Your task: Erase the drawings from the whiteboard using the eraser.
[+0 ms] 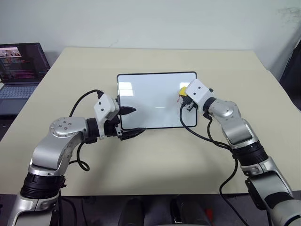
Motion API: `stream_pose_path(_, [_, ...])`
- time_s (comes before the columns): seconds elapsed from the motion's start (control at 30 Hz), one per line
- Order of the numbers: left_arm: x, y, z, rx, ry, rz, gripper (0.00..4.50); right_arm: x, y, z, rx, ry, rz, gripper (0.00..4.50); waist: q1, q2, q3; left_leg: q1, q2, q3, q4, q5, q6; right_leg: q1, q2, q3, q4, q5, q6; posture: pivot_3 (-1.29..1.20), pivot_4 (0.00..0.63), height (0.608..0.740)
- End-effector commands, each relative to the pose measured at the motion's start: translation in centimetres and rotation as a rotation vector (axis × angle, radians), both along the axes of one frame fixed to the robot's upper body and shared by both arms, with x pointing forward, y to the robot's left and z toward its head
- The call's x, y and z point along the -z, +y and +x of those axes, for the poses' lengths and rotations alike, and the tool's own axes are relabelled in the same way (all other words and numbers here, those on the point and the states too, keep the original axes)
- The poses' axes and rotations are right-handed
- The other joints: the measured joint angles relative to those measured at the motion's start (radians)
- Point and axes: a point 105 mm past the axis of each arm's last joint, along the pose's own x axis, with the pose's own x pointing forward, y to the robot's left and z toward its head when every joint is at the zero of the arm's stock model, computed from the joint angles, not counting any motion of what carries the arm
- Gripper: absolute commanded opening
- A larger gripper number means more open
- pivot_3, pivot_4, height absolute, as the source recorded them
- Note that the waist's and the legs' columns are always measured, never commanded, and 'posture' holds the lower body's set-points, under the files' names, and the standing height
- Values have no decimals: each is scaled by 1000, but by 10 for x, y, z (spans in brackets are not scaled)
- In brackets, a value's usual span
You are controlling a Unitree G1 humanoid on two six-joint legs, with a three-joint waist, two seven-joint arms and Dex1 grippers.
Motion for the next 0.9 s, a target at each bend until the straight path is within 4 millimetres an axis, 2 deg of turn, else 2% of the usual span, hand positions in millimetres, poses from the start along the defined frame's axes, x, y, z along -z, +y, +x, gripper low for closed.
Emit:
stream_pose_path(0.03, [-15,2,-3,1,-57,-2,4500,31,-1,-17,-70,146,-76,1194,1,0,0,-1,0,0,0,0,0,0,0,0,-1,0,0,0,150,740])
stream_pose_path(0.1, [-15,3,-3,-2,-55,-1,4500,35,-1,-21,-83,167,-90,1194,-1,0,0,0,0,0,0,0,0,0,-1,0,-1,0,0,0,150,740])
stream_pose_path(0.2, [-16,3,-2,-1,-55,-1,4500,31,0,-20,-79,146,-94,1194,-3,0,0,3,0,1,1,0,0,1,-1,1,2,0,1,0,150,740])
stream_pose_path(0.37, [-16,2,-1,6,-53,0,4500,5,-6,-5,-1,7,-59,1194,-3,0,0,4,0,1,1,0,0,2,0,0,4,-2,3,0,150,740])
stream_pose_path(0.43, [-16,2,-1,10,-50,1,4500,2,-8,-3,7,-2,-52,1194,-2,0,0,4,0,0,1,1,0,2,1,0,4,-2,3,0,150,740])
stream_pose_path(0.6, [-16,1,-1,11,-49,-2,4500,13,-9,-7,-4,47,-73,1194,-2,0,0,3,0,0,0,0,0,2,0,0,2,0,0,0,150,740])
stream_pose_path(0.7, [-15,2,-2,11,-47,-3,4500,33,-5,-19,-74,154,-124,1194,-1,0,0,3,0,0,0,0,0,2,0,0,2,0,0,0,150,740])
stream_pose_path(0.77, [-15,2,-2,11,-47,-2,4500,38,-3,-24,-105,184,-143,1194,-1,0,0,3,0,0,0,0,0,2,0,0,2,0,0,0,150,740])
stream_pose_path(0.9, [-14,1,-3,12,-45,-3,4500,10,1,-10,-52,47,-74,1194,-7,0,0,5,0,0,0,0,0,2,0,1,3,-1,3,0,150,740])
